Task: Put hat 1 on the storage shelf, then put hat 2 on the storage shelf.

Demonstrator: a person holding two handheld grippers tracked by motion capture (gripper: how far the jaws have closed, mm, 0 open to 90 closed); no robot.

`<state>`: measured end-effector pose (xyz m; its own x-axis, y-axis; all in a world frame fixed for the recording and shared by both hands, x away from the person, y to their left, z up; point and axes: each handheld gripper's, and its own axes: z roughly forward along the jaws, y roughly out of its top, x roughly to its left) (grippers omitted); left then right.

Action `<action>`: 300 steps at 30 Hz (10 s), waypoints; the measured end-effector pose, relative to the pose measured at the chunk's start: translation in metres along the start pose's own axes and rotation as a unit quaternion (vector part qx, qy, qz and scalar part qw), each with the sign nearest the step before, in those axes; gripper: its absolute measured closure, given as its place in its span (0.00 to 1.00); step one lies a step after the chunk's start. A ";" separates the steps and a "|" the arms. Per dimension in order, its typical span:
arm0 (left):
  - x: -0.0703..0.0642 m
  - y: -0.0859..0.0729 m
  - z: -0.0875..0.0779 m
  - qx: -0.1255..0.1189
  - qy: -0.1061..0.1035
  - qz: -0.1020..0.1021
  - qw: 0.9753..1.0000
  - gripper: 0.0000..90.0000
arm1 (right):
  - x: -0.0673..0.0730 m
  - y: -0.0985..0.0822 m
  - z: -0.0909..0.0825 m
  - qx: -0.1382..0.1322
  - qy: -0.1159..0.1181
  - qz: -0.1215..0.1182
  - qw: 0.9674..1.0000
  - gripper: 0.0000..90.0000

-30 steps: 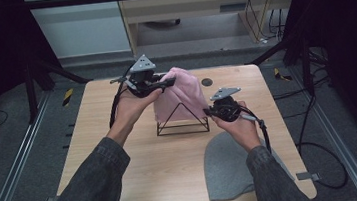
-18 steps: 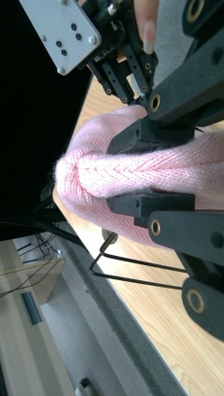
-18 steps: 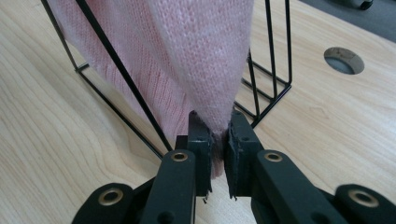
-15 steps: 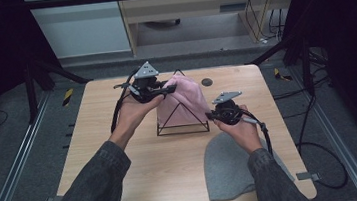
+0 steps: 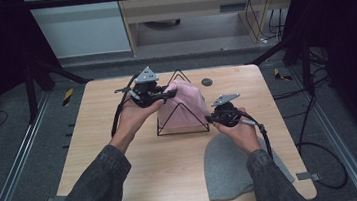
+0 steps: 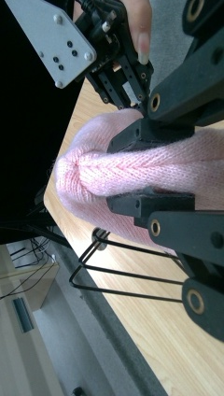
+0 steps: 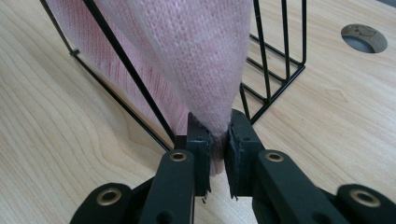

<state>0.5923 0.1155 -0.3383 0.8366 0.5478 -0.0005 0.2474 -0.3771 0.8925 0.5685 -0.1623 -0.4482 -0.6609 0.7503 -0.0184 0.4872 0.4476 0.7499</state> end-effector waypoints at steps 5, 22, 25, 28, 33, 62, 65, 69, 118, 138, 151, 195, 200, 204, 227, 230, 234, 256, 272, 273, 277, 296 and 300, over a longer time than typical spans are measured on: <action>0.001 -0.004 0.001 0.004 0.000 -0.003 1.000 0.81 | 0.001 -0.001 0.003 0.005 0.001 0.000 1.000 0.87; -0.003 -0.008 0.009 0.008 -0.002 -0.005 1.000 0.80 | -0.010 -0.014 -0.029 -0.002 -0.022 0.019 1.000 0.62; -0.003 -0.009 0.010 0.011 -0.004 -0.005 1.000 0.80 | -0.013 -0.017 -0.033 -0.003 -0.025 0.019 1.000 0.62; -0.002 -0.009 0.009 0.012 -0.005 -0.010 1.000 0.79 | -0.017 -0.020 -0.037 -0.002 -0.030 0.025 0.999 0.62; -0.002 -0.010 0.010 0.015 -0.007 -0.023 1.000 0.71 | -0.022 -0.025 -0.042 -0.003 -0.035 0.033 0.999 0.62; -0.022 -0.041 -0.038 0.037 -0.007 -0.053 0.998 0.18 | -0.032 -0.050 -0.063 0.033 -0.051 0.060 0.996 0.27; -0.023 -0.052 -0.043 0.047 0.005 -0.046 0.998 0.14 | -0.034 -0.051 -0.063 0.039 -0.046 0.059 0.996 0.26; -0.025 -0.070 -0.050 0.052 0.025 -0.047 0.997 0.09 | -0.035 -0.055 -0.064 0.050 -0.049 0.058 0.996 0.28; -0.034 -0.176 -0.073 0.150 0.032 -0.075 0.985 0.10 | -0.052 -0.092 -0.060 0.170 -0.040 0.106 0.979 0.42; -0.036 -0.176 -0.070 0.157 0.022 -0.068 0.985 0.11 | -0.042 -0.090 -0.061 0.185 -0.016 0.077 0.980 0.92; -0.037 -0.177 -0.069 0.158 0.012 -0.069 0.985 0.10 | -0.025 -0.070 -0.083 0.108 -0.002 0.050 0.993 0.95; -0.055 -0.161 -0.068 0.108 -0.070 -0.037 0.991 0.11 | 0.095 0.075 -0.122 -0.064 0.055 -0.144 0.986 0.96; -0.054 -0.155 -0.070 0.104 -0.065 -0.033 0.992 0.12 | 0.098 0.085 -0.122 -0.066 0.054 -0.155 0.984 0.96; -0.052 -0.147 -0.072 0.102 -0.061 -0.028 0.993 0.12 | 0.101 0.095 -0.128 -0.074 0.053 -0.162 0.983 0.96; -0.027 -0.084 -0.066 0.087 -0.055 -0.005 0.995 0.17 | 0.113 0.135 -0.151 -0.090 0.053 -0.194 0.975 0.96; -0.022 -0.079 -0.063 0.083 -0.061 -0.002 0.995 0.20 | 0.114 0.134 -0.151 -0.089 0.054 -0.196 0.975 0.96; -0.019 -0.076 -0.057 0.092 -0.063 0.003 0.994 0.20 | 0.114 0.135 -0.151 -0.088 0.054 -0.196 0.975 0.96; -0.029 -0.075 -0.034 0.083 -0.078 0.007 0.993 0.67 | 0.110 0.129 -0.148 -0.086 0.052 -0.189 0.977 0.96; -0.025 -0.032 -0.068 0.089 -0.033 0.031 0.995 0.97 | 0.066 0.115 -0.151 -0.106 0.024 -0.118 0.987 0.96; -0.024 -0.026 -0.072 0.088 -0.026 0.034 0.995 0.97 | 0.064 0.116 -0.152 -0.111 0.023 -0.114 0.987 0.96; -0.019 -0.008 -0.081 0.097 -0.014 0.042 0.994 0.97 | 0.056 0.123 -0.153 -0.128 0.020 -0.098 0.987 0.95; -0.017 0.051 -0.103 0.092 0.019 0.068 0.993 0.97 | 0.030 0.146 -0.168 -0.175 0.013 -0.053 0.983 0.95; -0.016 0.062 -0.104 0.082 0.026 0.068 0.994 0.97 | 0.023 0.154 -0.171 -0.185 0.010 -0.043 0.982 0.95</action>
<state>0.5441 0.1608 -0.2360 0.8423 0.5197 0.1432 0.2135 -0.5656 0.7966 0.5314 -0.1593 -0.2202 -0.7037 0.7057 -0.0821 0.1905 0.2988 0.9351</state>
